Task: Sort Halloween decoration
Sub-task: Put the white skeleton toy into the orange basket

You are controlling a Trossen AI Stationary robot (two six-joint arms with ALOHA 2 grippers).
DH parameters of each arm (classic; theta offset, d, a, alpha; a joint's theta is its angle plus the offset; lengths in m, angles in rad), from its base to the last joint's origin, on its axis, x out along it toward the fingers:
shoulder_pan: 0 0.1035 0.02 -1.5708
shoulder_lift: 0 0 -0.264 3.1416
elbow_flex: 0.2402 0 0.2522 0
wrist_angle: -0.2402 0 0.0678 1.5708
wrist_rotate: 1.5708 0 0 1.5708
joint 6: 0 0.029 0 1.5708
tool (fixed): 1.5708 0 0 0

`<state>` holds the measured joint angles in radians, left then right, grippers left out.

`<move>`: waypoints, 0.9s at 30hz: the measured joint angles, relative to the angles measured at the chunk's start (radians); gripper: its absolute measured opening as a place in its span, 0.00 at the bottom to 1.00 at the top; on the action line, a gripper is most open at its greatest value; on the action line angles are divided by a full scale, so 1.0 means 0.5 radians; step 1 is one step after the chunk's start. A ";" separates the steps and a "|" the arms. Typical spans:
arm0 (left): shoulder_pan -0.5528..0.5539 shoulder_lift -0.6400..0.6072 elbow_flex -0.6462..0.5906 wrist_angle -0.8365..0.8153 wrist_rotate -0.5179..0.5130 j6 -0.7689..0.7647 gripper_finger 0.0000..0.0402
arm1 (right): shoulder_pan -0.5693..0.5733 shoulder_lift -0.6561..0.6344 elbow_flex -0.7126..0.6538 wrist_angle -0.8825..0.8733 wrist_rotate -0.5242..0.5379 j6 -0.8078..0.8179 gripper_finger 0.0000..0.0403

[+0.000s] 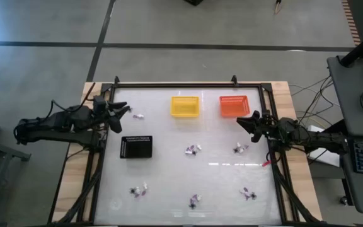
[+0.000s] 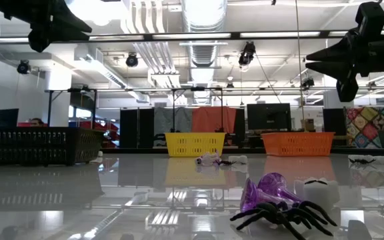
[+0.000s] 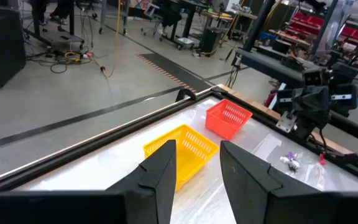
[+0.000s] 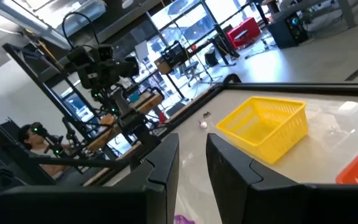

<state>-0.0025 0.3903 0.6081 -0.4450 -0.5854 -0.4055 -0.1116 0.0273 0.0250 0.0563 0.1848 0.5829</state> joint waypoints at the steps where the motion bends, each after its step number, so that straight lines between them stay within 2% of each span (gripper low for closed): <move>1: 0.000 0.013 0.000 0.000 0.000 -0.003 0.27 | 0.000 0.000 0.000 0.018 0.000 -0.006 0.18; 14: -0.001 0.092 0.096 -0.020 0.001 -0.047 0.27 | -0.001 0.014 0.000 0.044 0.055 -0.103 0.18; 19: -0.001 0.089 0.102 -0.059 0.001 -0.046 0.27 | -0.001 0.014 0.000 0.049 0.059 -0.384 0.18; 23: 0.000 0.093 0.066 -0.061 0.001 -0.046 0.27 | -0.001 0.013 0.000 0.065 0.035 -0.299 0.18; 27: -0.001 0.094 0.040 -0.061 0.002 -0.086 0.27 | 0.000 0.018 0.000 0.062 -0.116 -0.155 0.18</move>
<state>-0.0029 0.4374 0.6283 -0.4753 -0.5846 -0.4486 -0.1116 0.0360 0.0250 0.0874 0.1268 0.5052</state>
